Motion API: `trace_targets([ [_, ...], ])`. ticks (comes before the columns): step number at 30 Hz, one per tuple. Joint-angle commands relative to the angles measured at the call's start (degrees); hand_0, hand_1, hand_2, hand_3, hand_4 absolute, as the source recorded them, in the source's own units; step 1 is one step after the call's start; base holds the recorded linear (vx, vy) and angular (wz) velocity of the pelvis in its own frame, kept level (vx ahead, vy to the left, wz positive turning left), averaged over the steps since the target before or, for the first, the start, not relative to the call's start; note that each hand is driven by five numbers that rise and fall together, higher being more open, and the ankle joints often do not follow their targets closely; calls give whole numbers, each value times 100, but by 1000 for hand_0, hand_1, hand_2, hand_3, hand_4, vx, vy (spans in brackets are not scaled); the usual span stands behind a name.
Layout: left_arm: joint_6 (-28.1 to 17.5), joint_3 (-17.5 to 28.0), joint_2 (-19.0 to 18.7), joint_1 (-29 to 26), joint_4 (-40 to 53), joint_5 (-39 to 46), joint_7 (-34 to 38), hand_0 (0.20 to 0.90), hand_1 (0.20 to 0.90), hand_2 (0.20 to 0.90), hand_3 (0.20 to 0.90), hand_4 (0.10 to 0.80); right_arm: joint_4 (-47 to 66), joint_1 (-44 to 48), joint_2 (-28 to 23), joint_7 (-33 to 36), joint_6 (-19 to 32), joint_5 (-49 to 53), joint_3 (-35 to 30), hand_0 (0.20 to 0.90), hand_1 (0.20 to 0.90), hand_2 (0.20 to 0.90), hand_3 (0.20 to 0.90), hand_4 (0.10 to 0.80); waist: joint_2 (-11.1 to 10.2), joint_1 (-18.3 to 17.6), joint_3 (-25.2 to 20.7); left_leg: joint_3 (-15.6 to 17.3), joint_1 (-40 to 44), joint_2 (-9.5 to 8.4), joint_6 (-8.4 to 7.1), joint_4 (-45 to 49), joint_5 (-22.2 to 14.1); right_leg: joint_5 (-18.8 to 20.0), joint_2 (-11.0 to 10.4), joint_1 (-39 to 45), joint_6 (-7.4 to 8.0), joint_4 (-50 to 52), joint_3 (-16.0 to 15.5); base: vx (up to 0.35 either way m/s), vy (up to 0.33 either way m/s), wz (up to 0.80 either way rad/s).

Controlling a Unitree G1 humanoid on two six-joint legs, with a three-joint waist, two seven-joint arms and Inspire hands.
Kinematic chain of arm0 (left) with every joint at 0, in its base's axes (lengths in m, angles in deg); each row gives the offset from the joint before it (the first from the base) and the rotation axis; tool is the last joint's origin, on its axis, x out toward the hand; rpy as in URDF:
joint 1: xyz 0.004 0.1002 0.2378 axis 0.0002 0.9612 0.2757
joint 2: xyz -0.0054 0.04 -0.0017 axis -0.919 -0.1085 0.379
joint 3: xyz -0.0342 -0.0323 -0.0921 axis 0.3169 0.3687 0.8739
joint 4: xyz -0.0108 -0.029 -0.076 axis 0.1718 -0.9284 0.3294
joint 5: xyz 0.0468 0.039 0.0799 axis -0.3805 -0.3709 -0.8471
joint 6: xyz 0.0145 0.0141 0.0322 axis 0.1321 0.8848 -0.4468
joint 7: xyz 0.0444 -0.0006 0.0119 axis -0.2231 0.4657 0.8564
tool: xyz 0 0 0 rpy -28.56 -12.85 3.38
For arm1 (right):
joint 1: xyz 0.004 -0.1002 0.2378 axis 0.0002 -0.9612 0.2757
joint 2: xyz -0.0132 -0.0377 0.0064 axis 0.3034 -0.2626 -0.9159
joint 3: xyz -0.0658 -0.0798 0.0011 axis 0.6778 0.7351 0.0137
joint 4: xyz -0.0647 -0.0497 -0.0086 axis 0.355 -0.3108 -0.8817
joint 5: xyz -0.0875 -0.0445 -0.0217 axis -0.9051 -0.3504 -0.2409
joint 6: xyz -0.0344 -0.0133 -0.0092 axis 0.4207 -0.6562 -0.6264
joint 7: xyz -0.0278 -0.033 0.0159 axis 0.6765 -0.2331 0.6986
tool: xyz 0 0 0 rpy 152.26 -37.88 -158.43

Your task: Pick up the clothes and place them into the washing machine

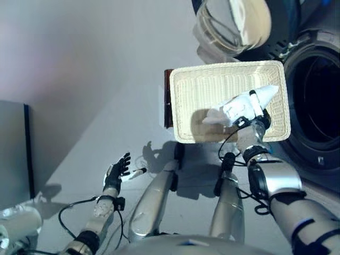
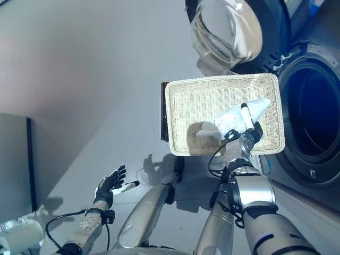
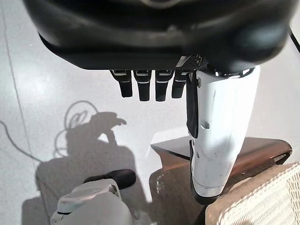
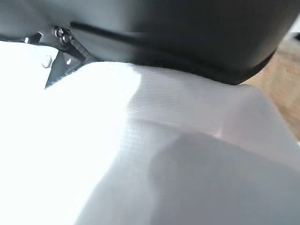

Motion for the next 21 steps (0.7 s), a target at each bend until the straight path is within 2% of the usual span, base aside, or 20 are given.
trace_targets([
  [1, -223, 4, 59, 207, -182, 196, -40, 900, 900, 900, 900, 800, 756, -104, -101, -439, 726, 423, -165, 200, 200, 200, 200, 300, 232, 16, -247, -62, -246, 64, -329, -65, -139, -287, 261, 250, -285, -342, -227, 49, 38, -21],
  [6, -219, -229, 269, 283, -351, 189, -95, 900, 900, 900, 900, 800, 933, -197, 18, -420, 1115, 863, -665, 200, 200, 200, 200, 300, 422, -55, -392, 29, -139, 65, -311, -135, -157, -292, 300, 260, -280, -368, -71, 49, 37, -16],
  [12, -227, -473, 410, 339, -410, 120, -53, 900, 900, 900, 900, 800, 938, 34, -229, -36, 1482, 920, -1124, 200, 200, 200, 200, 300, 687, -101, -542, 71, -46, 49, -307, -197, -190, -351, 325, 236, -295, -337, 63, 47, 25, -11],
  [16, -224, -571, 460, 374, -356, 133, -65, 900, 900, 900, 900, 800, 1024, 284, -583, 212, 1604, 831, -1302, 200, 200, 200, 200, 300, 872, -90, -639, 91, 22, 15, -317, -238, -219, -404, 302, 237, -295, -310, 134, 51, 20, -11],
  [21, -228, -575, 406, 406, -293, 221, -86, 900, 900, 900, 900, 800, 1135, 1013, -1385, 667, 1689, 395, -1158, 200, 200, 200, 200, 300, 1085, 7, -749, 136, 19, -39, -307, -249, -266, -429, 307, 130, -284, -267, 284, 46, 26, -14],
])
